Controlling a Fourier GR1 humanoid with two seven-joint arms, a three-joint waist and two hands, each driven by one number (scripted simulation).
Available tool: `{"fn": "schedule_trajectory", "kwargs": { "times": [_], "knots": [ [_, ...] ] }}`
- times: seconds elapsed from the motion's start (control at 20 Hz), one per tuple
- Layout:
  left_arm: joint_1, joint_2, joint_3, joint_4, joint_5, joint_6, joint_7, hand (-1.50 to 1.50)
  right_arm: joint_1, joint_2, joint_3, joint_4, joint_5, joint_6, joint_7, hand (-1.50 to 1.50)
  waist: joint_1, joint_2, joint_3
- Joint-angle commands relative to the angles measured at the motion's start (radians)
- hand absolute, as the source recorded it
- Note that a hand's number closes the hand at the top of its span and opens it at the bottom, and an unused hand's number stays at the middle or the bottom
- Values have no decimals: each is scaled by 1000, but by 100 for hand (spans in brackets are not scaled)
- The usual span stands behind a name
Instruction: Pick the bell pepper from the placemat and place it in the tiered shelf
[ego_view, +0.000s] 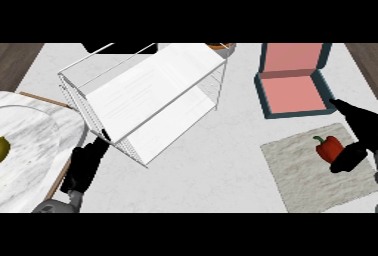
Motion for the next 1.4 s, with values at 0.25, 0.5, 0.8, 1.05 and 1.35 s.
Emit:
{"fn": "schedule_trajectory", "kwargs": {
  "times": [0.25,0.5,0.8,1.05,1.35],
  "knots": [
    [74,-20,45,14,-47,-52,-44,0,-44,154,-7,-24,107,102,199,-150,-1,-1,0],
    [49,-8,85,-78,-56,-77,51,0,109,86,-49,-105,204,64,126,-150,-10,-2,1],
    [48,-64,126,-21,-106,-121,10,0,57,163,-101,6,317,86,67,-150,-6,0,0],
    [22,-101,150,-9,-142,-103,42,0,3,182,-134,106,370,106,17,-150,-4,0,1],
    [-4,-138,180,66,-176,-149,4,0,51,203,-174,137,433,92,-59,-150,-8,0,0]
  ]
}}
